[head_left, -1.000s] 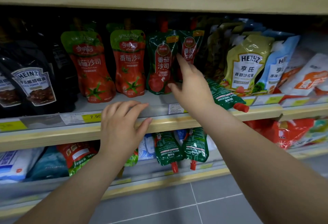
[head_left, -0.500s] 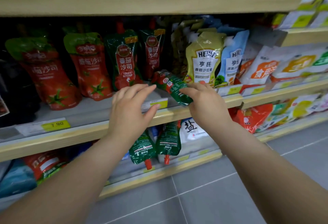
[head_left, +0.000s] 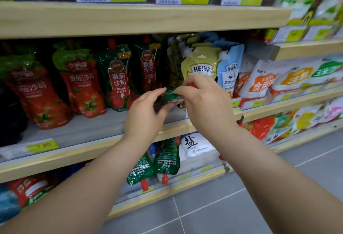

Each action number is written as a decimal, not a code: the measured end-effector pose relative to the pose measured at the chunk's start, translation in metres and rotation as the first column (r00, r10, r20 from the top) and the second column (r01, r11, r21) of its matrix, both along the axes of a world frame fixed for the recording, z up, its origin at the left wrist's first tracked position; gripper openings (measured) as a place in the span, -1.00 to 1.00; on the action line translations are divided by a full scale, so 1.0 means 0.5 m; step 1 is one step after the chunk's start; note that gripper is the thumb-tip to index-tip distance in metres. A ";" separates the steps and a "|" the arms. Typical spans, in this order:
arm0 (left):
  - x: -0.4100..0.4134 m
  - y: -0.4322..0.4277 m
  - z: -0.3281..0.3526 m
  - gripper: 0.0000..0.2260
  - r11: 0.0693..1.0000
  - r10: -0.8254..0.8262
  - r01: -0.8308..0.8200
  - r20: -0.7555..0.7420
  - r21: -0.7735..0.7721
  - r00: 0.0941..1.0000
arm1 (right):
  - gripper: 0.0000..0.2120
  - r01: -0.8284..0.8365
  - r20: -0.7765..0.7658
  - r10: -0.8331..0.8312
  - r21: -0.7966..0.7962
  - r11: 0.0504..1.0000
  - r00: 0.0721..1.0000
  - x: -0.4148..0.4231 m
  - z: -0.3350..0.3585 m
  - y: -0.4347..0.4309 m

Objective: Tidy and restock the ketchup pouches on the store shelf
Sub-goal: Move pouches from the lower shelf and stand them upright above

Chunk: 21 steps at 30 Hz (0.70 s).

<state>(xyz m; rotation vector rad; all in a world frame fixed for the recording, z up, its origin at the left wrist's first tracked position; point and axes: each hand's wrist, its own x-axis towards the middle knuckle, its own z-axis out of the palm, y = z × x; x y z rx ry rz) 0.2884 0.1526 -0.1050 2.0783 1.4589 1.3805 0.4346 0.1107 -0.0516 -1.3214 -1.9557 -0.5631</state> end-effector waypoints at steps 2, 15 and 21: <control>0.005 0.004 0.007 -0.70 1.000 0.008 -0.007 0.027 -0.006 1.000 | -0.81 -0.001 -0.011 0.002 0.046 0.999 1.000 -0.008 0.008 0.006; -0.010 0.055 0.034 -0.78 0.993 0.051 -0.041 0.085 -0.108 0.995 | -0.07 -0.135 -0.376 0.044 -0.219 0.966 0.925 -0.011 -0.098 0.061; -0.016 0.078 0.049 -0.79 0.975 0.036 -0.023 0.055 -0.222 0.998 | 0.08 -0.214 -0.472 0.067 -0.265 0.940 0.879 -0.042 -0.103 0.111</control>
